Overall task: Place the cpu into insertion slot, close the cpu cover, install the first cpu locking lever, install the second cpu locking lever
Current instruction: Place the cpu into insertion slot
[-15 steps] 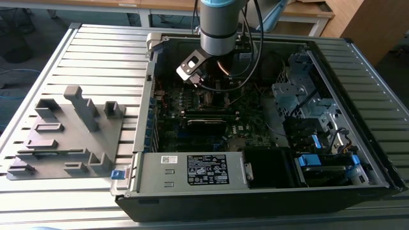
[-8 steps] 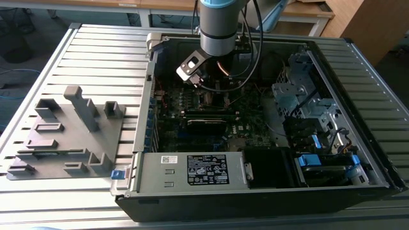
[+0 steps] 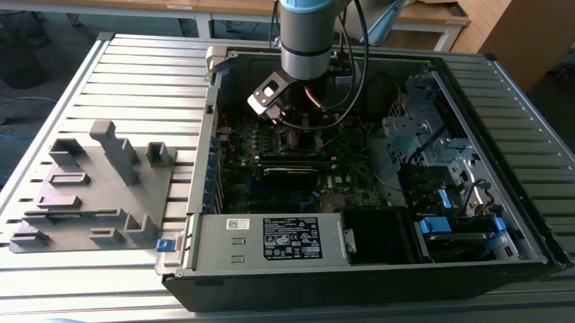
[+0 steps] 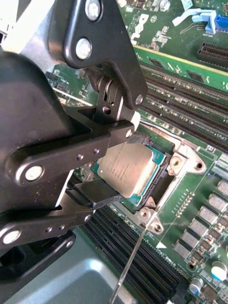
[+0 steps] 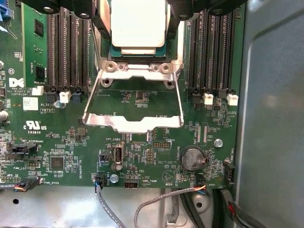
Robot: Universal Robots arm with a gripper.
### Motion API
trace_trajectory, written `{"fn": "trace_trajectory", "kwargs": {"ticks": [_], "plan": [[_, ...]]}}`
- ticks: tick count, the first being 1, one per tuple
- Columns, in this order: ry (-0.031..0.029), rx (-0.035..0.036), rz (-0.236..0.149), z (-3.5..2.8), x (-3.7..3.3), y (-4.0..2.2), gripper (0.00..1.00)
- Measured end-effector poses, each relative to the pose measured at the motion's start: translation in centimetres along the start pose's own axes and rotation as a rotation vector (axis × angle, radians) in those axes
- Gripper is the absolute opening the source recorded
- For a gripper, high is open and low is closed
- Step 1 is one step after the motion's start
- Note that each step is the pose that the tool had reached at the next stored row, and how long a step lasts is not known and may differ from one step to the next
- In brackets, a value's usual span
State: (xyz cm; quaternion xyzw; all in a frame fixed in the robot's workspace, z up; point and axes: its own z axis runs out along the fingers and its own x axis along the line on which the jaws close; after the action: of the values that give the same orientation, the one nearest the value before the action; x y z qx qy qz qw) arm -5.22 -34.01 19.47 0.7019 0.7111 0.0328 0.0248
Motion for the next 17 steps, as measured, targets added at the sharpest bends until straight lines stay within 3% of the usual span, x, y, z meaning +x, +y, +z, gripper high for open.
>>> {"fn": "trace_trajectory", "kwargs": {"ticks": [17], "plan": [[-0.0005,0.0003,0.000,0.22,-0.01,0.01,0.54]]}}
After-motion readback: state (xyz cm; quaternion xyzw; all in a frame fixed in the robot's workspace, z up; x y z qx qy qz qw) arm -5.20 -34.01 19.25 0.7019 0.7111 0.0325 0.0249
